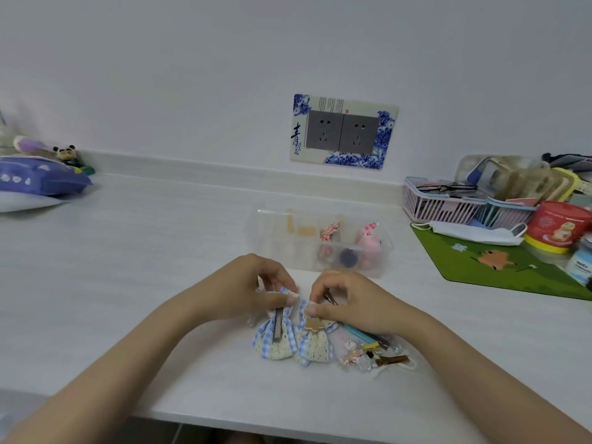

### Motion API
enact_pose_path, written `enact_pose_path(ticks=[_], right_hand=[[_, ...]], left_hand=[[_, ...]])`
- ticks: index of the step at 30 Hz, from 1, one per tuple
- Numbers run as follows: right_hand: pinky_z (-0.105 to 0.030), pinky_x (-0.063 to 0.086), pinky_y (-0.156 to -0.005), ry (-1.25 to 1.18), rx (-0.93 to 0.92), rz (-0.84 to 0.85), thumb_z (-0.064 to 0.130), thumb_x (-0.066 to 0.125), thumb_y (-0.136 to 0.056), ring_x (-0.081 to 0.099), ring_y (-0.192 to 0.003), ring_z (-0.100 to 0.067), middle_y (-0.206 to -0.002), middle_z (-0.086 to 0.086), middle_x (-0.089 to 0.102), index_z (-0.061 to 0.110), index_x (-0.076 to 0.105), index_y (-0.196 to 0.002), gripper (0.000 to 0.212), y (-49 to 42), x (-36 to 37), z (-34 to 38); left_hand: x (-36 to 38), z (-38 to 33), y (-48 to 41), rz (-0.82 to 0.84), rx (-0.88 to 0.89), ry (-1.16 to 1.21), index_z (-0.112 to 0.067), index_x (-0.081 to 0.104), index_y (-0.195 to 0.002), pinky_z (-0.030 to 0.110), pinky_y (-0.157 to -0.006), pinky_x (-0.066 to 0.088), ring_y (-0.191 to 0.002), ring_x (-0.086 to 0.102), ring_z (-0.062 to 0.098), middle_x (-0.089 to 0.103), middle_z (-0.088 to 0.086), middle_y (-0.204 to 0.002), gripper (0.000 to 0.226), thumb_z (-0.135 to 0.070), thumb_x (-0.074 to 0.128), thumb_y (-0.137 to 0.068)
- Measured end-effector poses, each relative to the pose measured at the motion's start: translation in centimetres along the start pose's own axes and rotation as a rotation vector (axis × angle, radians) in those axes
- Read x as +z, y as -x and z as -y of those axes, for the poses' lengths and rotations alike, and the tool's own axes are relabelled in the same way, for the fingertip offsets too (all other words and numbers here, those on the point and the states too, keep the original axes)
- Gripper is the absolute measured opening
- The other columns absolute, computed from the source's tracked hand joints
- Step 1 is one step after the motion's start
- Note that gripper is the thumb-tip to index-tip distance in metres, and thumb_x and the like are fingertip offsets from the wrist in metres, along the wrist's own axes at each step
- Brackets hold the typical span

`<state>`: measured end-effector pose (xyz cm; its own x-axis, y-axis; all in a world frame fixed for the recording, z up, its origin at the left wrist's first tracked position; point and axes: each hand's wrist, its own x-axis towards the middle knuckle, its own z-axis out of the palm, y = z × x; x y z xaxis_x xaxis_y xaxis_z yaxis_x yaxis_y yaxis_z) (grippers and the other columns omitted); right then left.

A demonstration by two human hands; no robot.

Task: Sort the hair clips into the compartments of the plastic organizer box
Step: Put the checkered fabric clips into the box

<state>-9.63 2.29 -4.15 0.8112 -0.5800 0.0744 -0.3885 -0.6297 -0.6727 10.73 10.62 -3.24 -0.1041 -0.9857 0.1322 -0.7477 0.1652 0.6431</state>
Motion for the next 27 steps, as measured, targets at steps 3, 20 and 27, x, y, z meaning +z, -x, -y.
enact_pose_path(ticks=[3, 20, 27], right_hand=[[-0.017, 0.045, -0.080, -0.158, 0.037, -0.055, 0.031, 0.067, -0.083, 0.061, -0.077, -0.001, -0.080, 0.008, 0.066, 0.020, 0.065, -0.080, 0.011, -0.1, -0.5, 0.0], [-0.014, 0.043, -0.046, -0.270, 0.005, -0.598, 0.021, 0.070, -0.082, 0.056, -0.051, 0.001, -0.070, -0.001, 0.065, 0.015, 0.063, -0.080, 0.009, -8.6, -7.1, 0.8], [-0.039, 0.054, -0.072, -0.016, 0.104, -0.490, 0.032, 0.067, -0.081, 0.065, -0.079, -0.023, -0.092, -0.008, 0.067, 0.024, 0.062, -0.089, 0.013, -11.4, -5.9, -0.6]], left_hand=[[-0.4, -0.2, -0.2, -0.015, 0.036, 0.153, -0.025, 0.073, -0.080, 0.022, -0.068, 0.051, -0.067, 0.064, 0.008, 0.073, 0.000, -0.076, 0.002, -0.027, 0.072, -0.080], [-1.4, 1.5, -4.3, -0.276, 0.094, 0.068, -0.033, 0.072, -0.078, 0.017, -0.066, 0.037, -0.079, 0.053, 0.009, 0.071, -0.013, -0.080, 0.006, -0.038, 0.071, -0.078], [-0.9, 2.4, -4.1, -0.315, 0.118, 0.068, -0.037, 0.071, -0.084, 0.012, -0.066, 0.035, -0.076, 0.047, 0.006, 0.068, -0.019, -0.086, 0.006, -0.039, 0.068, -0.079]])
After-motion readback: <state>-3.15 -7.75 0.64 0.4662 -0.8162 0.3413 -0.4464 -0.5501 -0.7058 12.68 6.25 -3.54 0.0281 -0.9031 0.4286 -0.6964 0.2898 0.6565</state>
